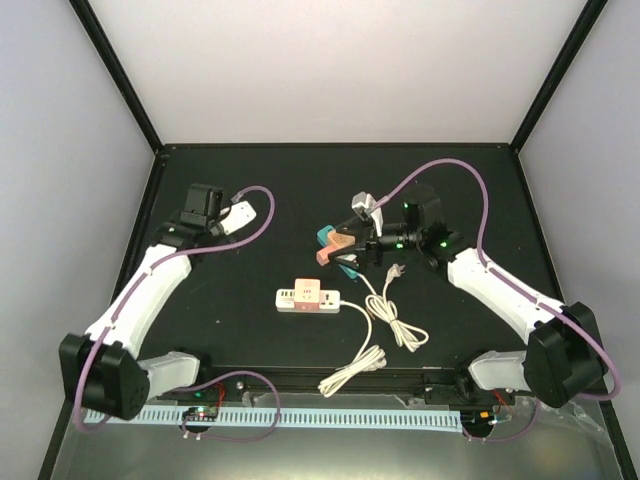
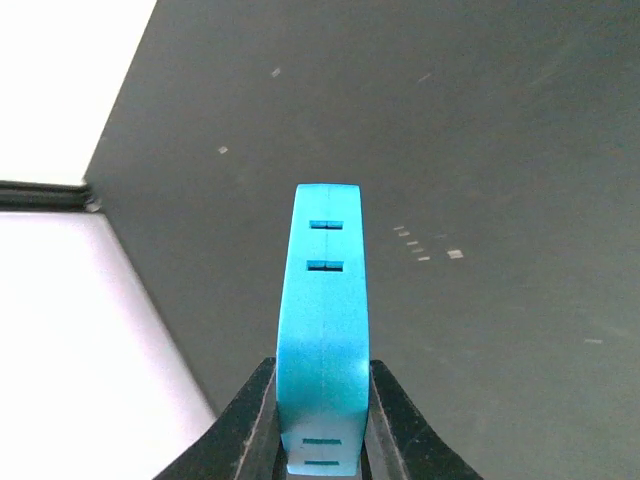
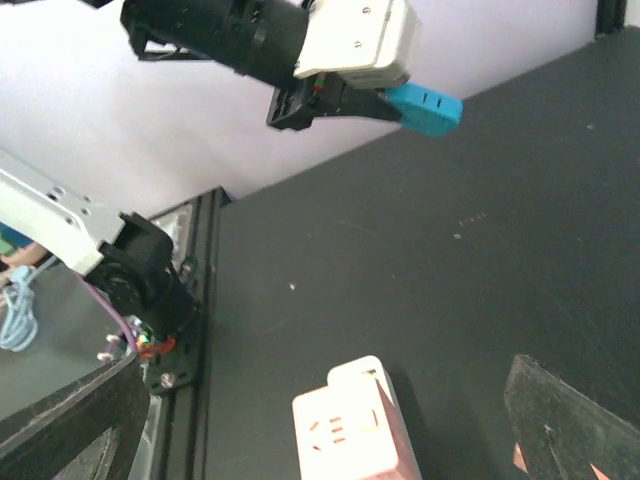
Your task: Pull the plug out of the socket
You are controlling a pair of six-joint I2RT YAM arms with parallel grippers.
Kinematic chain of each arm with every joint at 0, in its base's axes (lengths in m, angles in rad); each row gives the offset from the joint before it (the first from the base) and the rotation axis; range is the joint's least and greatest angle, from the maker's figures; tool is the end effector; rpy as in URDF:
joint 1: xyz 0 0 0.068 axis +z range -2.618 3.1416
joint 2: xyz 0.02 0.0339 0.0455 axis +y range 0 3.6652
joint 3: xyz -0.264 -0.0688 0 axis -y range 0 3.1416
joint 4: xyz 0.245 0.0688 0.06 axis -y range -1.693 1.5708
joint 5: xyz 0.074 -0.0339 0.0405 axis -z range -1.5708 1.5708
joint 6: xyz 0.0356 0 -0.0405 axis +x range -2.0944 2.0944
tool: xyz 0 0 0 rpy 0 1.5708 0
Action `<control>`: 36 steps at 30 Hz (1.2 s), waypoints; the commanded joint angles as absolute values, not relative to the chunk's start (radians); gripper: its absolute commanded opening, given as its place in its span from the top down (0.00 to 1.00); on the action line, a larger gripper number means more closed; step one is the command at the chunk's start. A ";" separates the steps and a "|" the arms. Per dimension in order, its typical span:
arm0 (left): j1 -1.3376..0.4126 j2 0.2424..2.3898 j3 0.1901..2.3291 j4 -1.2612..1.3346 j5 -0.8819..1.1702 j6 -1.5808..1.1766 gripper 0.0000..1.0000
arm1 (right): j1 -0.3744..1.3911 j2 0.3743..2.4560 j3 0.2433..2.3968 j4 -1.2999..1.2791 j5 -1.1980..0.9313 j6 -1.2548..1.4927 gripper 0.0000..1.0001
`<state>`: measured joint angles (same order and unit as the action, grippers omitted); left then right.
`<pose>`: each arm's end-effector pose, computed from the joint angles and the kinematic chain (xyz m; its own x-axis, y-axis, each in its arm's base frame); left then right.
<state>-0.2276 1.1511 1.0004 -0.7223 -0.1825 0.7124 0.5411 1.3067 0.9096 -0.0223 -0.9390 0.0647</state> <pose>0.2291 -0.0464 0.2936 -0.4942 0.7743 -0.3954 0.5699 0.6319 0.5252 0.2312 0.1725 0.2902 -0.4088 -0.2011 -0.8902 -0.9114 0.1399 0.3870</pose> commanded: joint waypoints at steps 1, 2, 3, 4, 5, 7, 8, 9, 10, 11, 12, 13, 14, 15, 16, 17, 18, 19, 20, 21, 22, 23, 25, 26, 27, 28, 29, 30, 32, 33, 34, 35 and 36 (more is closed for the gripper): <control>-0.195 1.264 0.957 -0.458 -0.449 0.898 0.98 | 0.524 1.268 0.873 -0.092 -0.891 -0.048 0.00; -0.184 1.296 0.943 -0.400 -0.481 0.928 0.98 | 0.523 1.261 0.860 -0.095 -0.886 -0.062 0.00; -0.172 1.333 0.932 -0.345 -0.508 0.956 0.98 | 0.524 1.253 0.850 -0.098 -0.880 -0.069 0.00; -0.160 1.369 0.930 -0.303 -0.529 0.976 0.98 | 0.523 1.246 0.843 -0.100 -0.875 -0.079 0.00; -0.147 1.405 0.937 -0.276 -0.546 0.987 0.98 | 0.524 1.241 0.838 -0.105 -0.869 -0.084 0.00; -0.120 1.474 0.960 -0.229 -0.569 1.003 0.98 | 0.523 1.233 0.828 -0.110 -0.859 -0.094 0.00; -0.106 1.507 0.970 -0.204 -0.574 1.015 0.98 | 0.523 1.227 0.822 -0.111 -0.858 -0.096 0.00; -0.095 1.535 0.977 -0.176 -0.577 1.025 0.99 | 0.522 1.222 0.815 -0.109 -0.857 -0.098 0.00; -0.083 1.561 0.982 -0.146 -0.584 1.040 0.99 | 0.523 1.217 0.808 -0.105 -0.857 -0.097 0.00; -0.074 1.587 0.985 -0.118 -0.589 1.053 0.99 | 0.522 1.213 0.801 -0.101 -0.855 -0.095 0.00; -0.064 1.609 0.988 -0.095 -0.590 1.062 0.98 | 0.523 1.212 0.796 -0.098 -0.855 -0.093 0.00; -0.053 1.630 0.994 -0.088 -0.589 1.063 0.98 | 0.523 1.208 0.792 -0.096 -0.856 -0.093 0.00; -0.042 1.651 0.998 -0.083 -0.587 1.062 0.98 | 0.523 1.206 0.788 -0.095 -0.856 -0.092 0.00; -0.032 1.666 0.999 -0.074 -0.582 1.063 0.99 | 0.523 1.203 0.787 -0.095 -0.856 -0.091 0.00; -0.020 1.680 0.997 -0.063 -0.574 1.066 0.98 | 0.523 1.202 0.785 -0.095 -0.856 -0.090 0.00; -0.007 1.690 0.993 -0.048 -0.570 1.069 0.98 | 0.523 1.199 0.784 -0.095 -0.856 -0.090 0.00; 0.006 1.703 0.993 -0.032 -0.569 1.072 0.98 | 0.523 1.198 0.783 -0.093 -0.856 -0.090 0.00; 0.018 1.718 0.997 -0.025 -0.569 1.071 0.97 | 0.522 1.198 0.783 -0.091 -0.856 -0.086 0.00; 0.033 1.728 1.002 -0.024 -0.565 1.067 0.95 | 0.523 1.200 0.782 -0.087 -0.856 -0.083 0.00; 0.042 1.739 1.006 -0.022 -0.560 1.064 0.94 | 0.523 1.203 0.782 -0.082 -0.857 -0.080 0.00; 0.049 1.749 1.006 -0.018 -0.557 1.062 0.93 | 0.523 1.207 0.783 -0.080 -0.860 -0.076 0.00; 0.055 1.759 1.005 -0.011 -0.556 1.064 0.92 | 0.523 1.211 0.782 -0.076 -0.862 -0.073 0.00; 0.060 1.783 1.003 -0.008 -0.557 1.066 0.91 | 0.523 1.217 0.780 -0.066 -0.865 -0.068 0.00; 0.060 1.790 1.004 -0.008 -0.558 1.063 0.91 | 0.523 1.219 0.779 -0.063 -0.865 -0.067 0.00; 0.061 1.795 1.005 -0.008 -0.556 1.057 0.91 | 0.523 1.220 0.779 -0.061 -0.865 -0.067 0.00; 0.061 1.799 1.006 -0.012 -0.552 1.049 0.91 | 0.522 1.222 0.780 -0.060 -0.864 -0.069 0.00; 0.061 1.803 1.008 -0.021 -0.547 1.038 0.91 | 0.523 1.221 0.779 -0.060 -0.863 -0.073 0.00; 0.061 1.806 1.011 -0.029 -0.543 1.027 0.91 | 0.523 1.221 0.778 -0.061 -0.862 -0.078 0.00; 0.061 1.813 1.017 -0.052 -0.533 1.006 0.89 | 0.523 1.221 0.779 -0.062 -0.858 -0.085 0.00; 0.059 1.814 1.016 -0.063 -0.525 0.993 0.88 | 0.523 1.223 0.781 -0.063 -0.858 -0.089 0.00; 0.059 1.816 1.012 -0.072 -0.519 0.979 0.87 | 0.523 1.227 0.784 -0.064 -0.856 -0.092 0.00; 0.059 1.820 1.010 -0.081 -0.513 0.967 0.87 | 0.523 1.229 0.787 -0.068 -0.854 -0.094 0.00; 0.058 1.824 1.009 -0.091 -0.510 0.955 0.87 | 0.523 1.233 0.790 -0.068 -0.853 -0.093 0.00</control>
